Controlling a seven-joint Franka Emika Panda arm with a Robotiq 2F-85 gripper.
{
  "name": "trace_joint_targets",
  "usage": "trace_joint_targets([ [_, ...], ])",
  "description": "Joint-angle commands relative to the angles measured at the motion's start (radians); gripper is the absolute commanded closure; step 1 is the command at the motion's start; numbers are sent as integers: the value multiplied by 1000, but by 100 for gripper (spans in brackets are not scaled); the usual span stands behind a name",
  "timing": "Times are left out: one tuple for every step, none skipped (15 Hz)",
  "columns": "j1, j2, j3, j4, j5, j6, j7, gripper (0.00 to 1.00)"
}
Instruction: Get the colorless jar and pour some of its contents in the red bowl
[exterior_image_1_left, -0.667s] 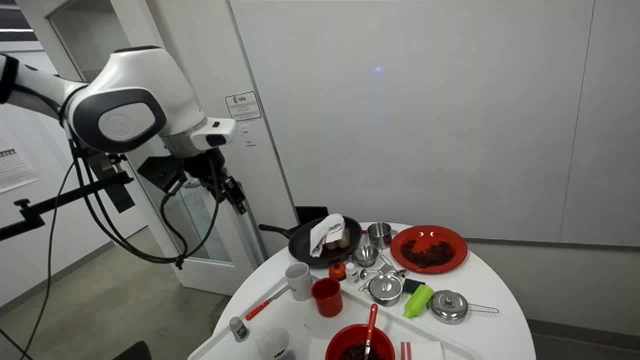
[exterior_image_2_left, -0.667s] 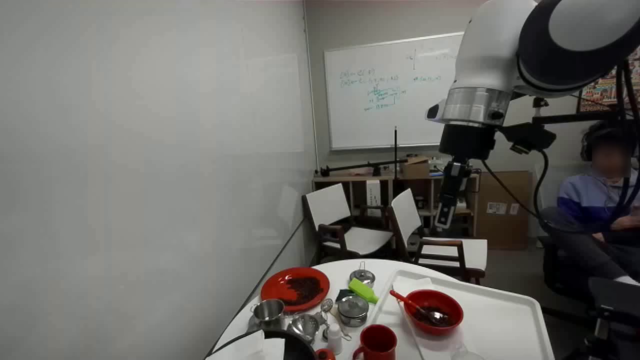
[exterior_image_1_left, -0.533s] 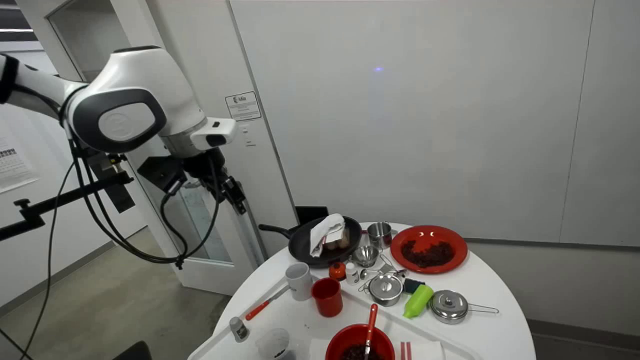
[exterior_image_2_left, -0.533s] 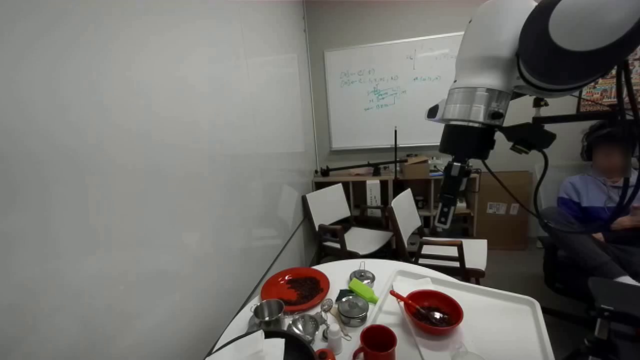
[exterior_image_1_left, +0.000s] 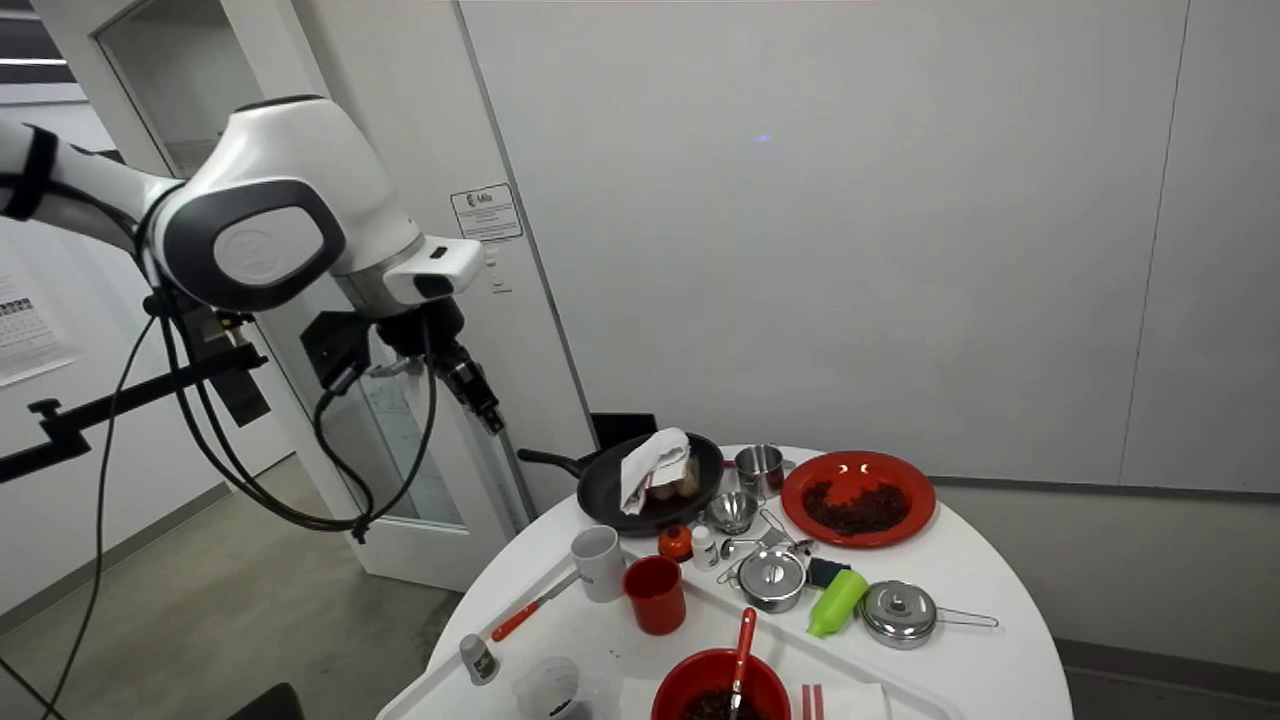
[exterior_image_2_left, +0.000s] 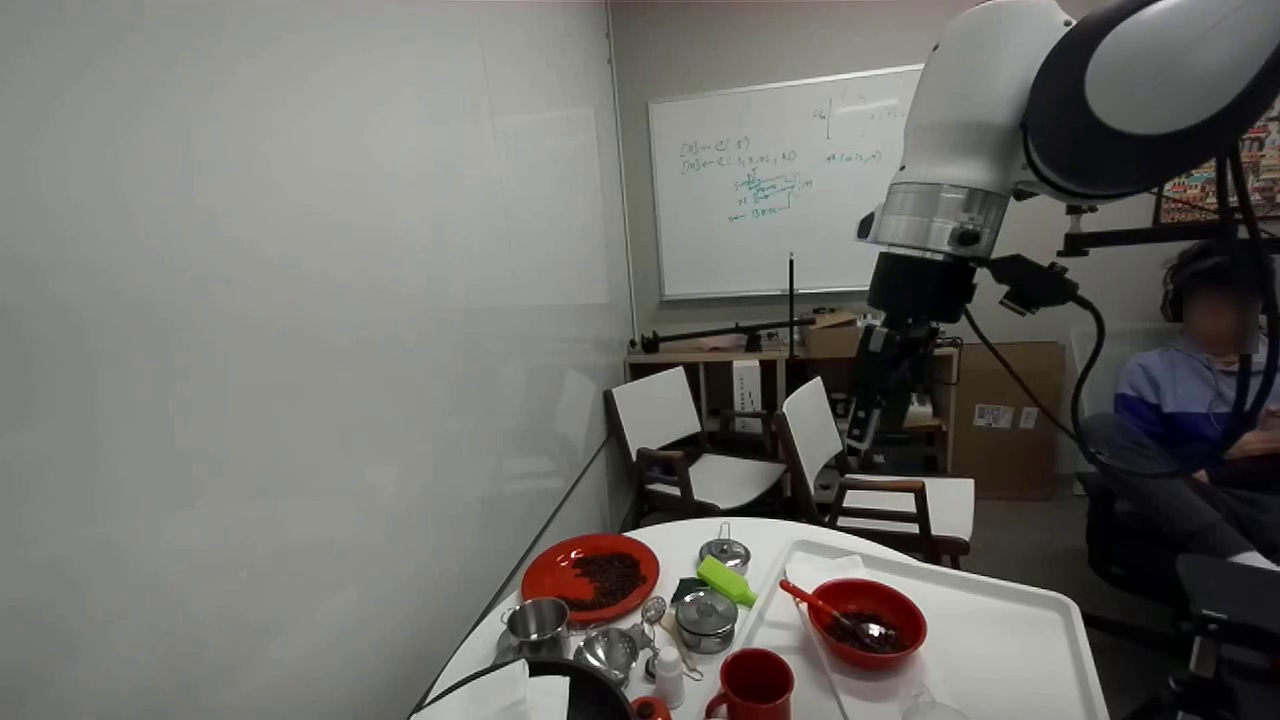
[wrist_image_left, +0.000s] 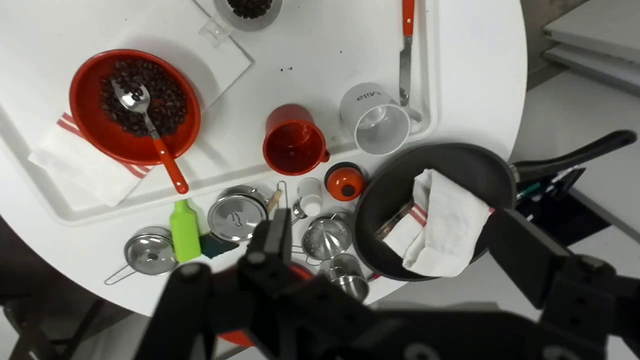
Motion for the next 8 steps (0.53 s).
trace_joint_targets([
  [-67,65,22,16,-62,100,188,0],
  [-89,77,20,10,-91,127,236,0],
  [-111,88,20,4,-127,153,293,0],
  [-135,99,20,-6,-171,179,353,0],
  [-159,112,20,-12,-220,199,421,0],
  [-182,132,20,-15,-275,216,496,0],
  [-204,159,16,-15,-336,230,569,0],
  [-253,189,39,-13,-392,237,640,0],
])
